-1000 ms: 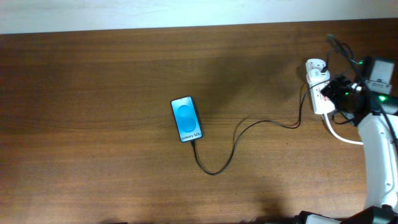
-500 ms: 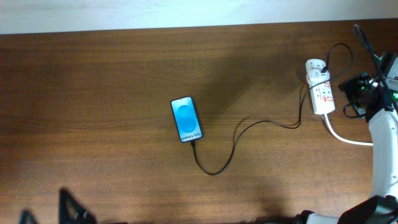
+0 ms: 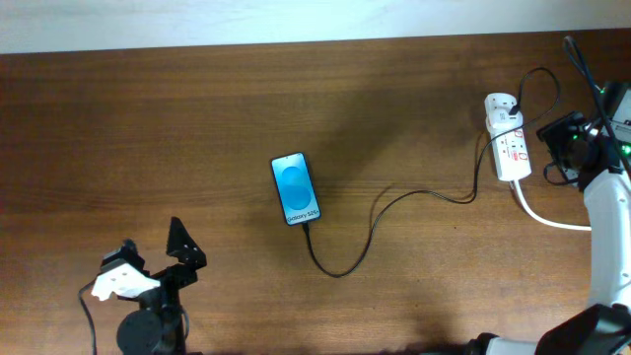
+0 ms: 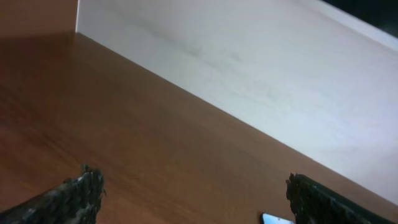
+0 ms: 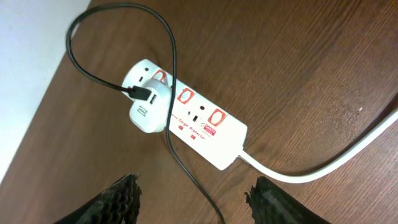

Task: Plug charger to phone and switch on socket
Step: 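Lower the right gripper onto the power strip's red switch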

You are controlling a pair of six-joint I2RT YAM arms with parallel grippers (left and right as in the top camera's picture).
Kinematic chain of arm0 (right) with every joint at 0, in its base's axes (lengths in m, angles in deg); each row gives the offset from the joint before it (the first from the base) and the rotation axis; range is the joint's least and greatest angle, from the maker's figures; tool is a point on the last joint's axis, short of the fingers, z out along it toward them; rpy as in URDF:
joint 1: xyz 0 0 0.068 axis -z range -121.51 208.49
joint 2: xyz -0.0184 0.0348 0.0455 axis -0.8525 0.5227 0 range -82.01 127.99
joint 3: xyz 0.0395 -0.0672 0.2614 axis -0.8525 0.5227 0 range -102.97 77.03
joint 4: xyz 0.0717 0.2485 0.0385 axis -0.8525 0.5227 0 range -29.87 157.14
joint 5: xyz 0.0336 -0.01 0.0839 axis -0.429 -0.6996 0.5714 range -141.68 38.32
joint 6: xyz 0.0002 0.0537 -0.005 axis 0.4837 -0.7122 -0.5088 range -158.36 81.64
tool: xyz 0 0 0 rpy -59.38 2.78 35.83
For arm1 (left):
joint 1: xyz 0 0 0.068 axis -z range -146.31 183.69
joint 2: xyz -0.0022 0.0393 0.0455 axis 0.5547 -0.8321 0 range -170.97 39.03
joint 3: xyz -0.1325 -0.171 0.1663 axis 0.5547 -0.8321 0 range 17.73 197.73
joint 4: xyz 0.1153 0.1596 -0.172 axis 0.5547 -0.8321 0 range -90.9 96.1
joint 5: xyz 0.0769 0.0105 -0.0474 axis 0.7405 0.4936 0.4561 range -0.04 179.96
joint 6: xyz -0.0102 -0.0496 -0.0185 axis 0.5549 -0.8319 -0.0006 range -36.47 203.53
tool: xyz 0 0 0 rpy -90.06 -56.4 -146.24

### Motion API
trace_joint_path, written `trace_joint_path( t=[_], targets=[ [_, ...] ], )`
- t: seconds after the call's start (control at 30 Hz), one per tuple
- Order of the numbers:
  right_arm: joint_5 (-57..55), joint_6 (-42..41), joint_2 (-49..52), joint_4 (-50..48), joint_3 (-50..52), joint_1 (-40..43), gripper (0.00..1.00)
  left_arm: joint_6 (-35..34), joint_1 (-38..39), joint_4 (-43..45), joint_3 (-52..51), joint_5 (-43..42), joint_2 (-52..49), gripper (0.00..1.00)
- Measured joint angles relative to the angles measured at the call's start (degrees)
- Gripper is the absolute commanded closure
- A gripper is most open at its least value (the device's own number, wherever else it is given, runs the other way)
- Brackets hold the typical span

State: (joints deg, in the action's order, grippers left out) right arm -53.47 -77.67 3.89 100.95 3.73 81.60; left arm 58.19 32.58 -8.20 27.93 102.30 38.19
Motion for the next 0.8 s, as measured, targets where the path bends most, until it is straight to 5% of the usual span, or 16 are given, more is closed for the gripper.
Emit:
trace_joint_path(
  t=[0.33, 0.8],
  targets=[
    [3.34, 2.45, 1.92, 5.29, -0.07, 0.0, 0.96, -0.66, 0.0, 4.42, -6.58, -0.13, 0.0, 0.01],
    [8.2, 5.18, 1.92, 26.45, -0.39, 0.0, 0.96, -0.66, 0.0, 4.57, -6.58, -0.13, 0.0, 0.01]
  ],
)
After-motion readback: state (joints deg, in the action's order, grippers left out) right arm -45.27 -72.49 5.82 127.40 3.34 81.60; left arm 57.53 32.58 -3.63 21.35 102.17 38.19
